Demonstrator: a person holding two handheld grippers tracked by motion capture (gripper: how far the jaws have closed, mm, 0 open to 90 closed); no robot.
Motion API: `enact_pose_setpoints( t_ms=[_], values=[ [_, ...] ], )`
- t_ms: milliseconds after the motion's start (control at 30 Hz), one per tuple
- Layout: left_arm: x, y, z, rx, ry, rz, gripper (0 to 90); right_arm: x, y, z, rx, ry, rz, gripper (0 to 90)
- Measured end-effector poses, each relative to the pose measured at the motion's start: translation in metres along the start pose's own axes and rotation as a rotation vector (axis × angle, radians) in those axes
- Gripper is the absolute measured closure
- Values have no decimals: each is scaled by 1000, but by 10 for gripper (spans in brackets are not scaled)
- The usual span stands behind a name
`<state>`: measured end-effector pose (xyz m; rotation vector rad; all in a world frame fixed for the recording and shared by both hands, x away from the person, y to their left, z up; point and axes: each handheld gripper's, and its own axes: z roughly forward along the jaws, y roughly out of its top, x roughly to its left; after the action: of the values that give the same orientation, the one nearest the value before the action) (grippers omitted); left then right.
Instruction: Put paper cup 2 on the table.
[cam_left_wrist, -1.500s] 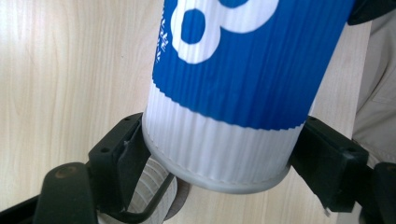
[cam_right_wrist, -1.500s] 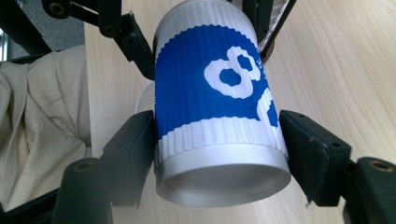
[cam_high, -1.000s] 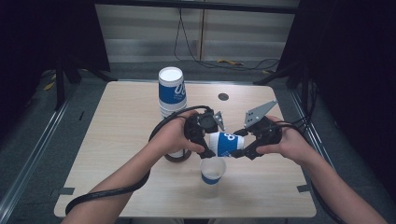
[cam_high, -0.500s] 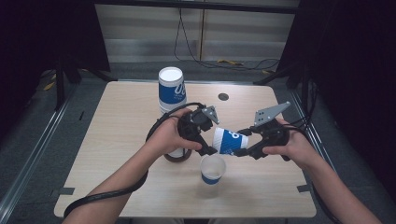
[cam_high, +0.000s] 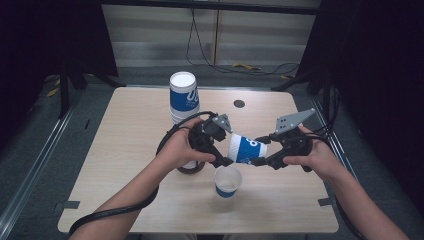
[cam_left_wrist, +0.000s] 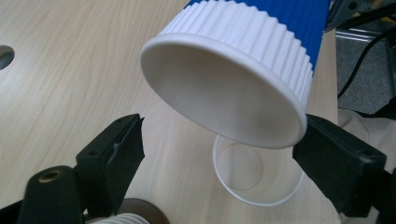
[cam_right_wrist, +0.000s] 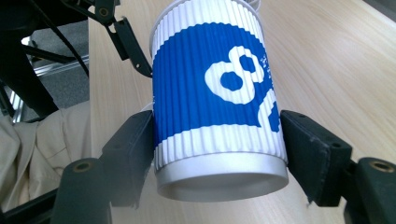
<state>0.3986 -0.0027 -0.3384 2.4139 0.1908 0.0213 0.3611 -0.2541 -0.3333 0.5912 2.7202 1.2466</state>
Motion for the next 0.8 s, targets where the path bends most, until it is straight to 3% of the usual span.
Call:
enact_pose_setpoints(
  t_ms=[800],
  values=[
    [0,-3,-4,-24,5,1,156,1,1,0,-13,-3,-24,282]
  ],
)
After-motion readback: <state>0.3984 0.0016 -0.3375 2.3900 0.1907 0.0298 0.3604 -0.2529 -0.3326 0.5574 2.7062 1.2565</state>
